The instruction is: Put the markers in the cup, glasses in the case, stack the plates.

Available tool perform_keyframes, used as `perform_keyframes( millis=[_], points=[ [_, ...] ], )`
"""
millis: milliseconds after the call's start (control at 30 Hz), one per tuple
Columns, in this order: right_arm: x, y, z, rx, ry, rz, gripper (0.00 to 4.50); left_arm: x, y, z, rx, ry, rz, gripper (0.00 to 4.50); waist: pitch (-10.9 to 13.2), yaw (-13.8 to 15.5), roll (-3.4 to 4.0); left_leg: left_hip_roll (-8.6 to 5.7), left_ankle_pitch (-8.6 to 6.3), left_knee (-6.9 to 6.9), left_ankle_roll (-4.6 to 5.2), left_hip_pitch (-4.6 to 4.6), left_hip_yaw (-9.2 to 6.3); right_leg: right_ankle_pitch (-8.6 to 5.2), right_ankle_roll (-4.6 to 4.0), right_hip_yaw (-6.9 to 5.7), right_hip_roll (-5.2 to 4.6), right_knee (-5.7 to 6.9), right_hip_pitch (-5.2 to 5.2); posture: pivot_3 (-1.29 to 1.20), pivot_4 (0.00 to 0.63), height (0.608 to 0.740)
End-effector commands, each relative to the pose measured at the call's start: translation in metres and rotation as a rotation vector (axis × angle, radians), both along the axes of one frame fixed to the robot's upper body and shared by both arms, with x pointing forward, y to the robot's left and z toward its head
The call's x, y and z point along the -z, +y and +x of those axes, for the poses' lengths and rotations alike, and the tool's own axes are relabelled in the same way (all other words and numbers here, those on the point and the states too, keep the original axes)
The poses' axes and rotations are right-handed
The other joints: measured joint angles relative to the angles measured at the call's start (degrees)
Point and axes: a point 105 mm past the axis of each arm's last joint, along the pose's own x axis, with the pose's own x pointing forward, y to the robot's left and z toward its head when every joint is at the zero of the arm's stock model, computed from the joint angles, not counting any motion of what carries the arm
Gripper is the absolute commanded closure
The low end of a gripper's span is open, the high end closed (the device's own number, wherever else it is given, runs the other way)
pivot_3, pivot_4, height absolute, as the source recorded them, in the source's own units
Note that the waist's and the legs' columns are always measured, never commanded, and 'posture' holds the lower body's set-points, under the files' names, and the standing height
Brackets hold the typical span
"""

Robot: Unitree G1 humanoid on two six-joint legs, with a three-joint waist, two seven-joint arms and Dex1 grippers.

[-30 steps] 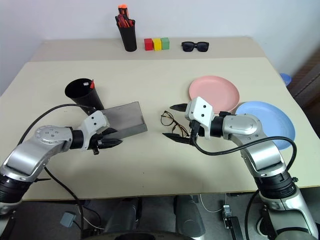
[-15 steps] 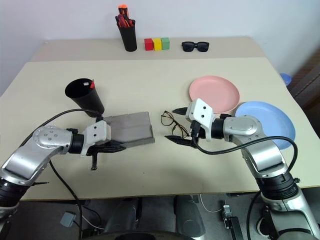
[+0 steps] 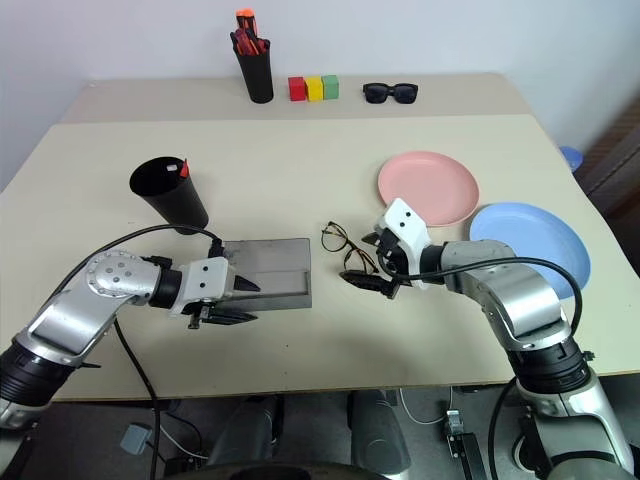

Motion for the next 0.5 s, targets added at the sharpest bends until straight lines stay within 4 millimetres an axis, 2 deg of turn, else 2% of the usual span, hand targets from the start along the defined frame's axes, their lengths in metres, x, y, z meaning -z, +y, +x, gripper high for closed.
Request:
perform_keyframes(
  millis=[33, 167, 300, 433, 467, 500],
  points=[
    [-0.005, 0.001, 0.009, 0.056, -0.012, 0.004, 0.00, -0.026, 0.008, 0.000, -0.079, -0.028, -0.120, 2.07, 0.00, 0.00, 0.00, 0.00, 0.00, -0.01, 0.00, 0.01, 0.00, 0.00, 0.01, 0.00, 0.00, 0.00, 0.00, 0.00, 0.150, 0.740],
    [0.000, 0.004, 0.019, 0.104, 0.017, -0.015, 0.00, -0.031, 0.023, -0.004, -0.213, -0.002, -0.238, 2.07, 0.01, -0.02, 0.01, 0.00, -0.02, -0.02, 0.04, 0.02, 0.01, 0.02, 0.04, 0.01, -0.01, 0.00, -0.01, 0.00, 0.150, 0.740],
    [0.004, 0.003, 0.029, 0.145, 0.031, -0.036, 0.00, -0.029, 0.028, -0.014, -0.311, 0.033, -0.379, 2.07, 0.00, 0.04, 0.01, 0.00, -0.02, 0.01, 0.04, 0.02, 0.01, 0.02, 0.03, 0.00, -0.01, 0.01, 0.00, 0.00, 0.150, 0.740],
    [0.005, 0.004, 0.034, 0.160, 0.042, -0.040, 0.00, -0.017, 0.032, -0.026, -0.370, 0.041, -0.373, 2.07, 0.00, 0.12, 0.01, 0.00, -0.02, 0.01, 0.04, 0.01, 0.01, 0.01, 0.02, 0.00, -0.02, 0.00, 0.01, 0.00, 0.150, 0.740],
    [0.006, 0.004, 0.035, 0.162, 0.045, -0.040, 0.49, -0.015, 0.033, -0.027, -0.388, 0.047, -0.374, 2.03, 0.00, 0.10, 0.01, 0.00, -0.02, 0.00, 0.04, 0.01, 0.00, 0.01, 0.01, 0.00, -0.02, -0.01, 0.01, 0.00, 0.150, 0.740],
    [0.007, 0.005, 0.036, 0.164, 0.049, -0.042, 0.75, -0.015, 0.035, -0.027, -0.411, 0.045, -0.382, 2.03, 0.00, 0.09, 0.01, 0.00, -0.02, 0.01, 0.04, 0.02, 0.01, 0.01, 0.00, 0.00, -0.02, 0.00, 0.01, 0.00, 0.150, 0.740]
  ],
)
